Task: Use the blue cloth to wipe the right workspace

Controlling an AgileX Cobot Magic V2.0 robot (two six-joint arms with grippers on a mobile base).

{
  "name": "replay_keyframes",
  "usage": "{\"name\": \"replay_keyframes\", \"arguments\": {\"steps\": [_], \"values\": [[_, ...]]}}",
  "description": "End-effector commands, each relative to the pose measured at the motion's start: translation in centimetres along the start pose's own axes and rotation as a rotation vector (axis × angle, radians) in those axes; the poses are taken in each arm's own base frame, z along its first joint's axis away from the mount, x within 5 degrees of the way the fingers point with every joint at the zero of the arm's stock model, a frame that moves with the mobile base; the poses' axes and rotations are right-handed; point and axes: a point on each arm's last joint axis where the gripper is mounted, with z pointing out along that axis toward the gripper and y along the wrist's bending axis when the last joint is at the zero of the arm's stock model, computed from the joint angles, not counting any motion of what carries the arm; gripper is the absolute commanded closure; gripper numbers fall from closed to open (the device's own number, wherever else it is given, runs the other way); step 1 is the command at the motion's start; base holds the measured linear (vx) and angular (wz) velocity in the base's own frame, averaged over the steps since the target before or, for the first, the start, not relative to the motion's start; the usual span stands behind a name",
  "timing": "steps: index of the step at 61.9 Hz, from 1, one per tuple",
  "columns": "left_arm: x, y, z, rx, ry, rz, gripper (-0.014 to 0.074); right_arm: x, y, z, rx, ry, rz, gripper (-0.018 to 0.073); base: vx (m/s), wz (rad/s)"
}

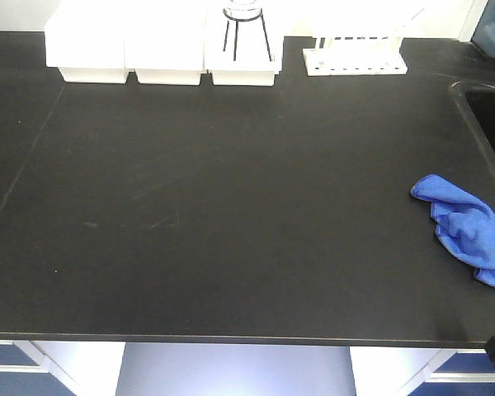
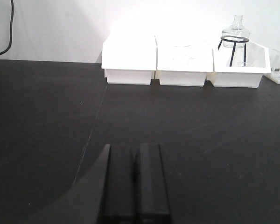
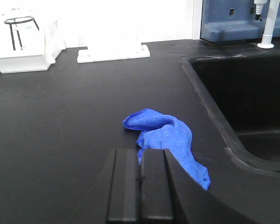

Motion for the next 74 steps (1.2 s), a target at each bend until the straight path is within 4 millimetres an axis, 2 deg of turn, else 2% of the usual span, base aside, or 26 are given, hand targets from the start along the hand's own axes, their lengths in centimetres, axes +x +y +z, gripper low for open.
{"name": "replay_keyframes", "arguments": {"steps": [1, 50, 61, 74], "values": [[0.2, -0.1, 0.1, 0.010, -0.065, -0.008, 0.0602, -0.1, 0.0, 0.1, -0.009, -0.070, -0.010, 0.0567, 0.00, 0.00], [0.2, -0.1, 0.1, 0.010, -0.065, -0.008, 0.0602, -0.2, 0.0, 0.1, -0.002, -0.076, -0.051, 0.0567, 0.00, 0.00], [0.2, -0.1, 0.1, 0.010, -0.065, -0.008, 0.0602, -0.8, 0.1, 0.0, -0.013, -0.148, -0.050, 0.0567, 0.00, 0.00], [0.2, -0.1, 0.1, 0.010, -0.065, -0.008, 0.0602, -2.8, 0.4, -0.5, -0.048, -0.360, -0.032, 0.0567, 0.00, 0.00]]}}
